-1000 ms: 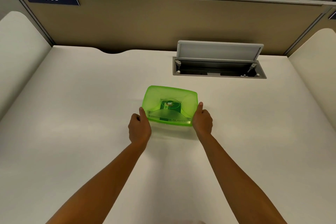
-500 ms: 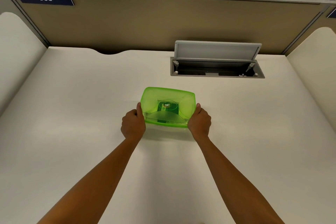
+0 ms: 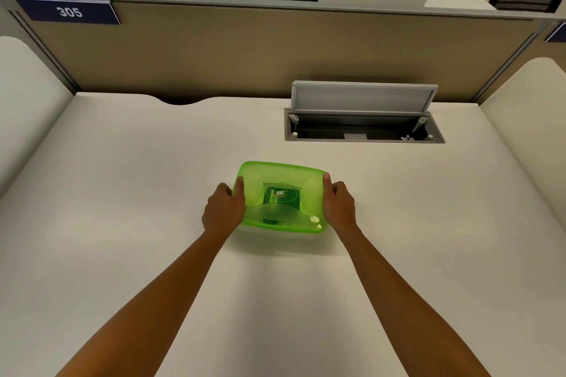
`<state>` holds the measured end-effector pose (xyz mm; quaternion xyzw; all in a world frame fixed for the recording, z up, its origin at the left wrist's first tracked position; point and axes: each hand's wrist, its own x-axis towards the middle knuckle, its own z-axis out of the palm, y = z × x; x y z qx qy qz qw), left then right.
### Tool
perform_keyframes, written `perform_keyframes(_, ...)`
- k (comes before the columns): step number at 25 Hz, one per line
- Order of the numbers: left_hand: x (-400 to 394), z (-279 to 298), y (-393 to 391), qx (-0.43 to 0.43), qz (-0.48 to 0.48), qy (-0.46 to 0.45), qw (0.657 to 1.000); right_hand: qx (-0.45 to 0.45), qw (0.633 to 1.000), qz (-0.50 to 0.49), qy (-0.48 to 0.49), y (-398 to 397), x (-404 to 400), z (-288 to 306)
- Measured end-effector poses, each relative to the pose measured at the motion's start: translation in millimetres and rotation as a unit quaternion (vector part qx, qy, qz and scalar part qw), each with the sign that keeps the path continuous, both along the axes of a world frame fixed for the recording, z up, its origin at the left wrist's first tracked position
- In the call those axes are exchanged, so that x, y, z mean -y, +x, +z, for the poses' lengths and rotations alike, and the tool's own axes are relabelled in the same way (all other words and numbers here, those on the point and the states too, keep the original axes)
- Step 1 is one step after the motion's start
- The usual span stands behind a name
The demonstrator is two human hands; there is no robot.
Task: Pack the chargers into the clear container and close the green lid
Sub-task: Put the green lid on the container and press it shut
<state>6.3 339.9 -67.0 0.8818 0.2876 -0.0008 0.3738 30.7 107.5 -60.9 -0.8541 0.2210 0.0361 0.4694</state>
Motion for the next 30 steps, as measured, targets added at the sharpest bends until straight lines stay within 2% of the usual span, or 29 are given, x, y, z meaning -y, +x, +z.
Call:
perform_keyframes(5,-0.2,7.6,42.8,-0.013,-0.01,-0.036,0.999,-0.013,0.999,0.005,-0.033,26.8,-7.5,3.5)
perform_keyframes(12,-9.7,1.2,59.0,0.017,-0.001,-0.169,0.986,0.013,0.998,-0.028,0.048,38.8,-1.4,-2.1)
perform_keyframes(17,-8.0,-1.9,54.0,0.02,0.031,-0.199,0.979,0.0,0.996,-0.048,0.071,40.1,-2.6,-2.9)
perform_keyframes(19,-6.2,1.3,50.2,0.013,0.024,-0.164,0.986,-0.008,0.997,-0.046,0.057,37.3,-3.4,-2.4)
perform_keyframes(21,-0.9,5.6,45.2,0.03,0.026,-0.061,0.997,-0.006,0.999,-0.052,0.005,32.8,-6.2,0.9)
perform_keyframes(22,2.9,8.4,42.3,0.067,0.023,0.01,0.997,0.018,0.997,-0.054,-0.049,30.6,-9.1,3.6)
perform_keyframes(24,8.5,12.0,38.7,0.177,-0.052,0.134,0.974,0.137,0.974,-0.01,-0.181,29.0,-13.9,8.3)
perform_keyframes(26,12.5,11.7,39.8,0.239,-0.196,0.194,0.931,0.237,0.935,0.118,-0.236,27.7,-21.6,10.1)
perform_keyframes(28,14.8,10.2,41.8,0.24,-0.28,0.225,0.902,0.25,0.916,0.225,-0.216,24.8,-30.6,6.9)
perform_keyframes(30,15.3,8.5,42.1,0.229,-0.293,0.232,0.899,0.238,0.91,0.264,-0.213,23.6,-35.4,4.5)
